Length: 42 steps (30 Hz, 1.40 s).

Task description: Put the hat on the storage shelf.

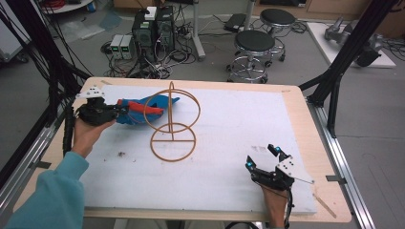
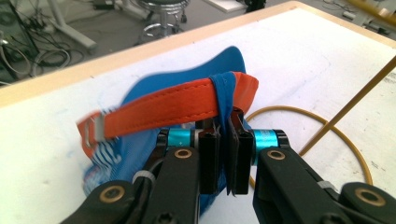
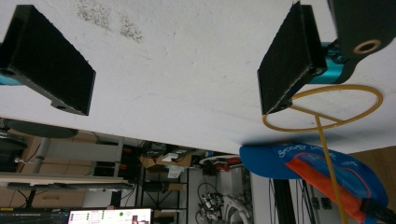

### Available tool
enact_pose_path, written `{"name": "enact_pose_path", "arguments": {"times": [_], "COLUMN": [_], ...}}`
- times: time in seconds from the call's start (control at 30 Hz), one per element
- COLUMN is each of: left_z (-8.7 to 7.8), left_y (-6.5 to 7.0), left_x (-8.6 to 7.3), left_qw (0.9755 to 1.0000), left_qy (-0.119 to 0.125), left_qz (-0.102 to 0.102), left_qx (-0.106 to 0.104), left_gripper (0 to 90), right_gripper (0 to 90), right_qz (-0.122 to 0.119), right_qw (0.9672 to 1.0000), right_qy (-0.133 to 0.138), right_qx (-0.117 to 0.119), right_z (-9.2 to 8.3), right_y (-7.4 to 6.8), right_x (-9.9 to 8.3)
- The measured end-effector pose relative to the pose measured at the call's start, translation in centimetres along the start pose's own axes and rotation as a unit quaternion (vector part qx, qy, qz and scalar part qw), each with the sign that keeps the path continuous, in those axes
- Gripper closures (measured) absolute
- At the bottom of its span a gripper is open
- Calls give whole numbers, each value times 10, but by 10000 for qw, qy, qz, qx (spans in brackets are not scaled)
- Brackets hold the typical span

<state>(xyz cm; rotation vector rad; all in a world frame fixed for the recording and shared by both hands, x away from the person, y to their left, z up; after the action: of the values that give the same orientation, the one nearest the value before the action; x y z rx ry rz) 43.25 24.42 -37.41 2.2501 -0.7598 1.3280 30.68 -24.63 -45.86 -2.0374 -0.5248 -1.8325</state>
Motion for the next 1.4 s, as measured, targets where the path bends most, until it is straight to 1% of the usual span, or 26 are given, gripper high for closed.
{"name": "enact_pose_path", "arguments": {"times": [0.07,0.1,0.13,0.17,0.2,0.23,0.27,0.3,0.33,0.37,0.4,0.43,0.47,0.5,0.53,0.7,0.73,0.8,0.83,1.0,1.03,1.07,1.1,1.13,1.3,1.4], "left_z": [-8,-16,-16,-25,-25,-34,-34,-44,-44,-53,-53,-62,-62,-69,-69,-89,-89,-94,-101,-111,-115,-115,-120,-120,-128,-130], "left_y": [0,0,0,1,1,3,3,4,4,6,6,8,8,10,10,18,18,22,27,38,45,45,53,53,74,78], "left_x": [4,8,8,12,12,17,17,21,21,25,25,29,29,32,32,38,38,41,45,49,50,50,50,50,49,48], "left_qw": [10000,9999,9999,9998,9998,9996,9996,9994,9994,9991,9991,9989,9989,9987,9987,9989,9989,9990,9990,9989,9986,9986,9980,9980,9967,9963], "left_qy": [47,108,108,166,166,235,235,302,302,370,370,409,409,441,441,408,408,385,320,270,254,254,299,299,305,305], "left_qz": [5,-3,-3,24,24,63,63,104,104,127,127,183,183,208,208,198,198,213,309,367,456,456,539,539,716,756], "left_qx": [32,51,51,76,76,105,105,127,127,141,141,161,161,159,159,88,88,66,46,-46,-93,-93,-115,-115,-240,-273], "left_gripper": [849,850,850,850,850,850,850,850,850,850,850,851,850,851,851,851,851,851,851,851,851,851,851,851,851,851], "right_gripper": [103,103,103,103,103,103,103,103,103,103,103,103,103,103,103,103,103,103,103,103,103,103,103,103,103,103], "right_qz": [2,-5,-5,-17,-17,-26,-26,-26,-26,-27,-27,-39,-39,-17,-17,-59,-59,-67,-83,-79,-74,-74,-72,-72,-81,-75], "right_qw": [10000,10000,10000,10000,10000,10000,10000,10000,10000,10000,10000,10000,10000,10000,10000,10000,10000,10000,9999,9999,10000,10000,10000,10000,9999,10000], "right_qy": [0,1,1,4,4,-3,-3,0,0,-1,-1,-4,-4,-23,-23,-30,-30,-36,-33,-35,-37,-37,-38,-38,-37,-30], "right_qx": [-2,-7,-7,-8,-8,-17,-17,-21,-21,-24,-24,-31,-31,-27,-27,-42,-42,-51,-51,-56,-51,-51,-52,-52,-53,-48], "right_z": [0,0,0,0,0,0,0,0,0,0,0,0,0,0,0,1,1,1,1,1,1,1,1,1,1,1], "right_y": [0,0,0,0,0,0,0,0,0,0,0,0,0,-1,-1,-1,-1,-1,0,-1,-1,-1,-1,-1,-1,-1], "right_x": [0,0,0,0,0,0,0,0,0,0,0,0,0,0,0,0,0,0,0,0,0,0,0,0,0,0]}}
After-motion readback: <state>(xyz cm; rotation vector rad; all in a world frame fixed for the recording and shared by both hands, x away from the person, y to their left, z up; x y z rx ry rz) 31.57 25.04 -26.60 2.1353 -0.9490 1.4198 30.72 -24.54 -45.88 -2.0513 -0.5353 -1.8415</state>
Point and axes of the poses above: each handheld gripper's, and its own axes: z roughly forward along the jaws, x roughly out of its top, y roughly to its right, the point moved 6 cm from there along z, roughly forward along the jaws, and after that the axes turned 1 degree about x, right-handed, at the moved point
